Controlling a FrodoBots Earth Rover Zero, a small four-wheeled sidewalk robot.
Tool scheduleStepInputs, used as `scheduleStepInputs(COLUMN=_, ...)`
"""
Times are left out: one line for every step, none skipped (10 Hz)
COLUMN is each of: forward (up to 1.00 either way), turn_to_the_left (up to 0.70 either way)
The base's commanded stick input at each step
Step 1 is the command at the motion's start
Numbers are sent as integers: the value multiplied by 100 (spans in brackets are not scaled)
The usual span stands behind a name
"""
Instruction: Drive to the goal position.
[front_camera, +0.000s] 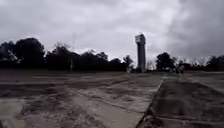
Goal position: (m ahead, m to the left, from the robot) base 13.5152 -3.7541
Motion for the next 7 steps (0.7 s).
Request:
scheduleStepInputs(forward=70, turn_to_the_left=-35)
scheduleStepInputs(forward=70, turn_to_the_left=-35)
scheduleStepInputs(forward=70, turn_to_the_left=-31)
scheduleStepInputs(forward=70, turn_to_the_left=-15)
scheduleStepInputs(forward=70, turn_to_the_left=0)
scheduleStepInputs(forward=70, turn_to_the_left=0)
scheduleStepInputs(forward=70, turn_to_the_left=0)
